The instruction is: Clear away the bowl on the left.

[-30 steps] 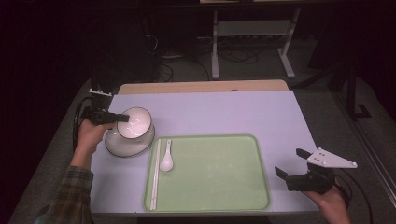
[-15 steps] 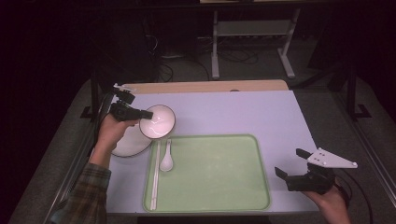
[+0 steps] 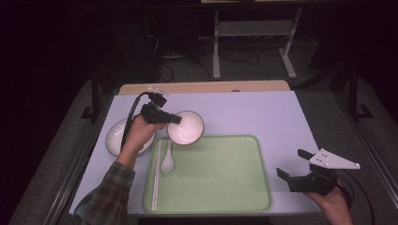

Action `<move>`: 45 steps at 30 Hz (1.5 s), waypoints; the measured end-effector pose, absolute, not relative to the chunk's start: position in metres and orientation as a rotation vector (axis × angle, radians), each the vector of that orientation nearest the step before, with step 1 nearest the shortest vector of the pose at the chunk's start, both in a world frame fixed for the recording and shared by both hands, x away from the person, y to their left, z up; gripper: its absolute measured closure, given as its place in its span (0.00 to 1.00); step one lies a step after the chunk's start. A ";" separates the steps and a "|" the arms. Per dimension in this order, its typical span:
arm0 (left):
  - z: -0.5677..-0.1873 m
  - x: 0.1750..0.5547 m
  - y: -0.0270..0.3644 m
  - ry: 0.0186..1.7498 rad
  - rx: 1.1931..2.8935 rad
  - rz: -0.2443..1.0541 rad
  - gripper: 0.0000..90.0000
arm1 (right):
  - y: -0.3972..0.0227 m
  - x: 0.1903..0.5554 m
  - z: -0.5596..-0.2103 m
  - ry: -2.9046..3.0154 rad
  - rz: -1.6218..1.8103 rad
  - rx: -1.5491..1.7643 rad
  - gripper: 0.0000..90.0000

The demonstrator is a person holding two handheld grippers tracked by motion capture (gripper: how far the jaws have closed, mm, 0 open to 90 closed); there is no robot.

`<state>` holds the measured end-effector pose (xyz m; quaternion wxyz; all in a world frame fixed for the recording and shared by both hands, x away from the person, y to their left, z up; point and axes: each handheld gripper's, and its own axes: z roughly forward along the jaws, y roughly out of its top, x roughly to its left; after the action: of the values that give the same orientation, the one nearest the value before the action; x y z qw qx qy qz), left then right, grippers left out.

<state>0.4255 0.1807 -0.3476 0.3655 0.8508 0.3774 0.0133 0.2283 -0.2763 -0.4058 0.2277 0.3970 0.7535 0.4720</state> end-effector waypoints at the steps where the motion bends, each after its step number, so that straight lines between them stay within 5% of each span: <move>1: -0.349 0.426 0.176 0.966 2.190 0.028 0.92 | -0.276 0.228 -0.406 2.076 1.301 1.094 0.00; 25: -0.398 0.443 0.058 0.883 2.305 -0.147 0.91 | -0.276 0.228 -0.406 2.084 1.315 1.082 0.00; 37: -0.407 0.444 0.050 0.869 2.317 -0.141 0.90 | -0.276 0.227 -0.406 2.079 1.319 1.082 0.00; 43: -0.407 0.441 0.054 0.842 2.315 -0.124 0.84 | -0.276 0.227 -0.406 2.081 1.317 1.079 0.00; 45: -0.403 0.439 0.058 0.833 2.299 -0.117 0.73 | -0.276 0.227 -0.406 2.080 1.318 1.081 0.00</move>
<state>0.4394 0.0584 -0.4030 0.3399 0.8832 0.3199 -0.0450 0.2266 -0.2760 -0.4059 0.2242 0.3916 0.7539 0.4775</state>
